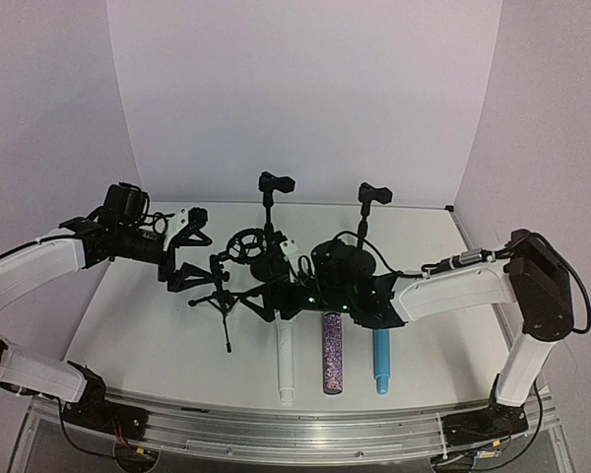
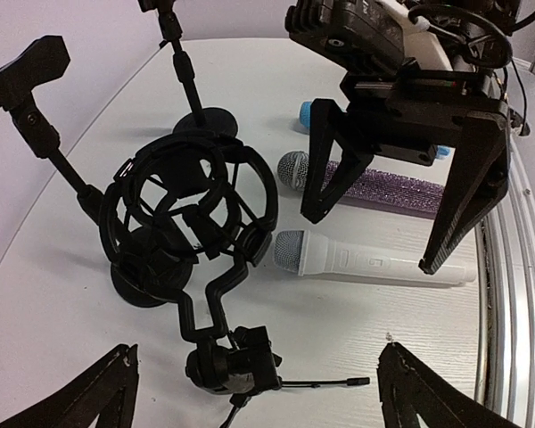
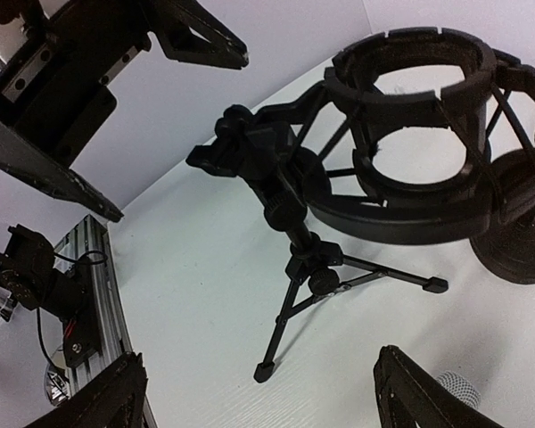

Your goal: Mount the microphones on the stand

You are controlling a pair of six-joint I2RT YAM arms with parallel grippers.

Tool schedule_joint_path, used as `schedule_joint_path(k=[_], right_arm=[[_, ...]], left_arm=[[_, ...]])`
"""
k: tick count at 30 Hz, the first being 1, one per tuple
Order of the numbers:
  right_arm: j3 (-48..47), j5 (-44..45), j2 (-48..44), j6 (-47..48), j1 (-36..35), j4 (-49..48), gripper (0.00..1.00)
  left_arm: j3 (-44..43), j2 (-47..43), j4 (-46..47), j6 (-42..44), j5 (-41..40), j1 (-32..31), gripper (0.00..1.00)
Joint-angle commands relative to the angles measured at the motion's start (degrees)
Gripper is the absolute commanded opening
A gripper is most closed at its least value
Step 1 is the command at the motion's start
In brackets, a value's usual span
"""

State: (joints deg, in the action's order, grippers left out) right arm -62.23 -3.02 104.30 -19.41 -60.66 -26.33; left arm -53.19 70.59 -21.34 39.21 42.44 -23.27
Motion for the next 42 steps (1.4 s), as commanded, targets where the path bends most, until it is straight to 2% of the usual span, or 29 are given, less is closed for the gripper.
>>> schedule_joint_path(k=[1, 9, 20, 26, 28, 31, 36, 42], right_arm=[[0.5, 1.5, -3.4, 1.1, -0.4, -2.2, 0.85], [0.2, 1.9, -3.0, 1.3, -0.6, -2.4, 0.85], [0.5, 2.9, -3.9, 2.2, -0.6, -2.6, 0.85], [0.8, 3.0, -4.4, 2.7, -0.6, -2.5, 0.85], [0.9, 3.0, -4.4, 2.7, -0.6, -2.5, 0.85], [0.9, 3.0, -4.3, 2.7, -0.6, -2.5, 0.85], [0.7, 2.9, -3.8, 3.0, -0.6, -2.5, 0.85], [-1.7, 1.9, -0.2, 3.2, -0.6, -2.8, 0.85]], left_arm=[[-3.3, 3.1, 2.3, 0.6, -0.1, -0.2, 0.89], [-3.4, 4.8, 1.1, 1.8, 0.6, -0.6, 0.76], [-6.1, 9.4, 2.8, -2.2, -2.6, -0.9, 0.66], [-6.9, 9.6, 1.9, -2.3, -0.7, -0.9, 0.56], [-6.6, 9.2, 1.5, -2.2, 0.3, -1.0, 0.49], [-6.5, 8.9, 0.3, -2.2, 1.2, -0.9, 0.33], [-8.3, 8.0, -2.4, -3.7, 3.0, -1.0, 0.02], [-11.6, 5.9, -2.4, -8.5, 2.1, -0.9, 0.0]])
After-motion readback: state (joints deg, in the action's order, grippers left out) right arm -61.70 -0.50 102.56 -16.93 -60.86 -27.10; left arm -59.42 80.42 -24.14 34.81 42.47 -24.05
